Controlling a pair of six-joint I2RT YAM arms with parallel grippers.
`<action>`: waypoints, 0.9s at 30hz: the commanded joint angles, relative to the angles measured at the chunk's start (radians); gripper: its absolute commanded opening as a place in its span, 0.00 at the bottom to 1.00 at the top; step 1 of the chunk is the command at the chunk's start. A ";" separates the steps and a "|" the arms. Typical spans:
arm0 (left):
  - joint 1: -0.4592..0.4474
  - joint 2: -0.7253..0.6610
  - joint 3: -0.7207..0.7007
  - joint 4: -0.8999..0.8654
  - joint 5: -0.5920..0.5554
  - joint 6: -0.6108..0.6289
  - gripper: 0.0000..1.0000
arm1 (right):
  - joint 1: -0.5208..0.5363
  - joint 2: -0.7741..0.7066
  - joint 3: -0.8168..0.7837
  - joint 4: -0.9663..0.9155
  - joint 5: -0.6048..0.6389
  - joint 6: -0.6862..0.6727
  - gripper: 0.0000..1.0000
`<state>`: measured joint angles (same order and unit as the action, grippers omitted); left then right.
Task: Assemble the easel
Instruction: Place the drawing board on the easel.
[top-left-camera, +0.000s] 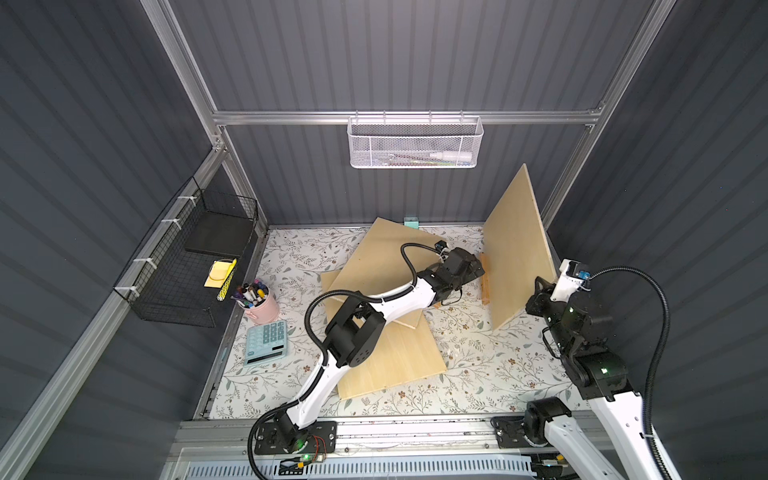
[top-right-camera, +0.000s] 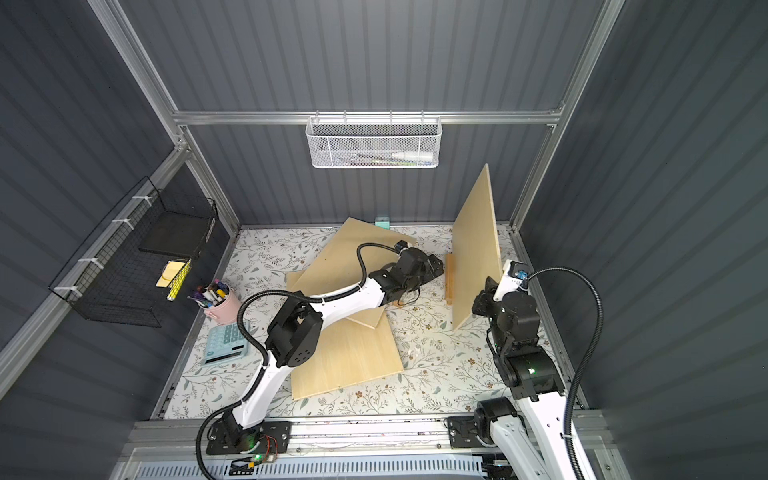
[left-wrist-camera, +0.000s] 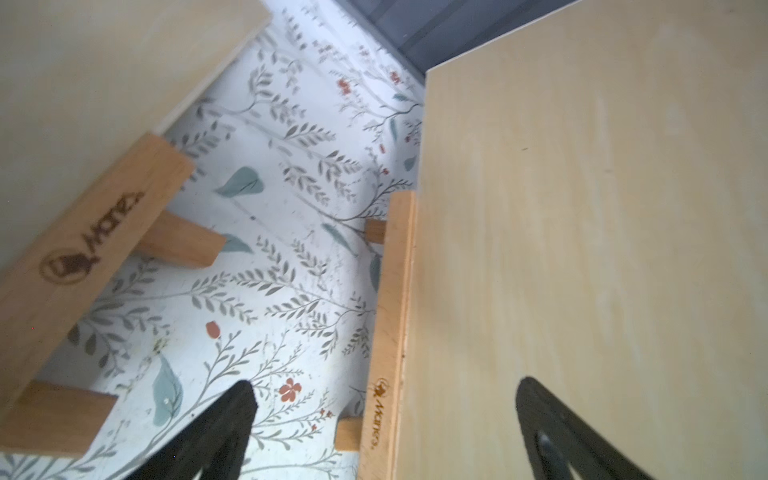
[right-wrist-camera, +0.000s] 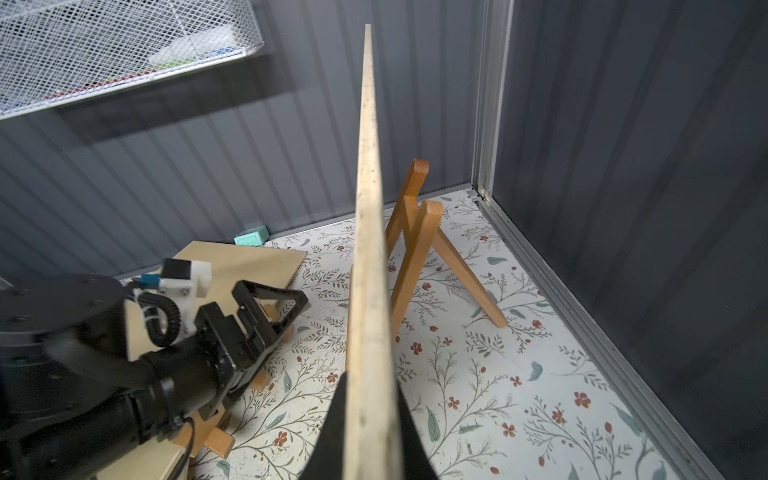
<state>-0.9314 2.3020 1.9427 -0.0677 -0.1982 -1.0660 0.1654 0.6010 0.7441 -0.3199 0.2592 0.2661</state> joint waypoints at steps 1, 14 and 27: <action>-0.003 -0.096 0.025 -0.017 -0.017 0.172 0.99 | 0.004 0.017 -0.022 -0.163 0.050 0.018 0.17; 0.051 -0.354 -0.234 -0.049 -0.045 0.317 1.00 | 0.003 0.074 0.118 -0.314 0.139 0.015 0.76; 0.132 -0.471 -0.395 -0.065 -0.083 0.328 0.99 | 0.003 0.110 0.458 -0.686 0.655 0.125 0.99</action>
<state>-0.8047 1.9064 1.5677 -0.1219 -0.2451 -0.7803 0.1665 0.7067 1.1194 -0.9043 0.6876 0.3836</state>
